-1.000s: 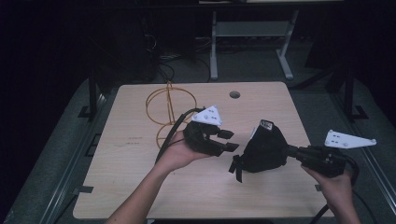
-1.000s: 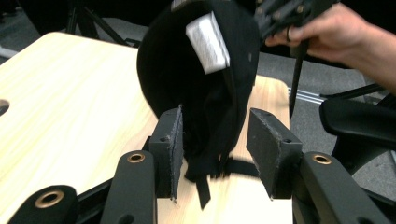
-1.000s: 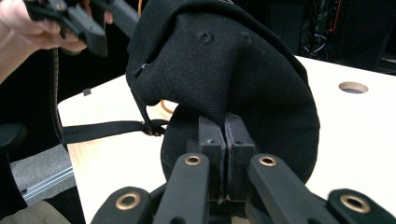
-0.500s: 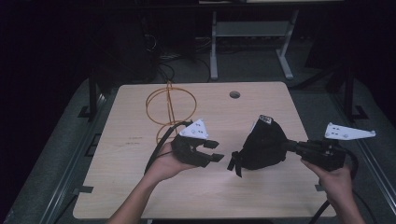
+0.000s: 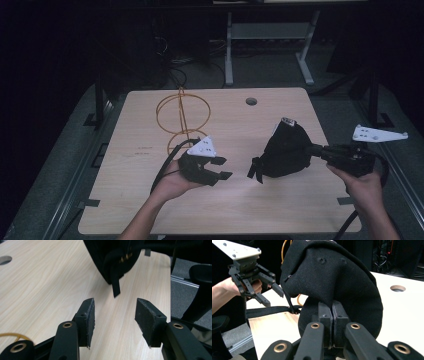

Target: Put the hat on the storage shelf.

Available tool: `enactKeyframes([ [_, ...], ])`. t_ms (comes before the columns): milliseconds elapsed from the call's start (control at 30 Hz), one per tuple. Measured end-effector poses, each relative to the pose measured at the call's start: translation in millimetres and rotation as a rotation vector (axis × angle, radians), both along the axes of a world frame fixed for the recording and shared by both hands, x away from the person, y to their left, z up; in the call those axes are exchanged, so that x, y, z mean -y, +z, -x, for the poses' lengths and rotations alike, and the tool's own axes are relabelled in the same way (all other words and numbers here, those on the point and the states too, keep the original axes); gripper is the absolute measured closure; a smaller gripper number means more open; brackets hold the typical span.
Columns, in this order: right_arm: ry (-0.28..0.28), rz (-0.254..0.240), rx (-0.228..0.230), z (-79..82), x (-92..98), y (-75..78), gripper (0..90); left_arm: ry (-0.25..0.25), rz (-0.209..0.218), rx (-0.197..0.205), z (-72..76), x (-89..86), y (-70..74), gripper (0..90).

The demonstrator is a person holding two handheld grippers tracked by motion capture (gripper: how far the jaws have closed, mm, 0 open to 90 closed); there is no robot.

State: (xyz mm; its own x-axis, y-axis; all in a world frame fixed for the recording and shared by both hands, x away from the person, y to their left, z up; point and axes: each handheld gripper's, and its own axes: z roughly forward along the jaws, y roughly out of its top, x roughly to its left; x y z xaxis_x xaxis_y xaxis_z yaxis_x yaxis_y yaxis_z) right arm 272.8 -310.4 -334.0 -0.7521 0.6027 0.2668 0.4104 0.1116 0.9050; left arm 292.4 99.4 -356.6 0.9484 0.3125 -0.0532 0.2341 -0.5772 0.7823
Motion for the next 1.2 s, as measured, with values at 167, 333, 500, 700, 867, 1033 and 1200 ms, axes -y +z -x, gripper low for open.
enactKeyframes([
  [167, -0.004, 0.012, -0.003, -2.4, 1.3, 4.2, 88.1, 0.013, -0.007, -0.004, 1.9, -5.3, -10.9, 47.5],
  [333, -0.008, 0.017, 0.003, -6.4, 1.3, 10.8, 88.1, 0.023, -0.028, -0.018, 2.7, -10.2, -26.3, 46.0],
  [500, -0.013, 0.027, 0.009, -9.8, 0.8, 19.4, 88.0, 0.031, -0.063, -0.001, 5.4, -14.3, -38.0, 41.6],
  [700, -0.013, 0.029, 0.016, -13.2, -0.5, 28.8, 88.0, 0.045, -0.069, -0.006, 8.1, -19.2, -48.7, 36.4],
  [867, -0.002, 0.041, 0.014, -17.0, -4.4, 34.0, 88.0, 0.060, -0.087, 0.004, 9.8, -23.0, -56.4, 29.1],
  [1033, 0.009, 0.043, 0.019, -21.5, -10.5, 37.8, 88.0, 0.067, -0.088, 0.012, 13.3, -26.1, -60.0, 27.2],
  [1200, 0.021, 0.051, 0.024, -25.6, -17.3, 45.7, 88.0, 0.062, -0.108, 0.030, 15.0, -27.0, -64.5, 26.0],
])
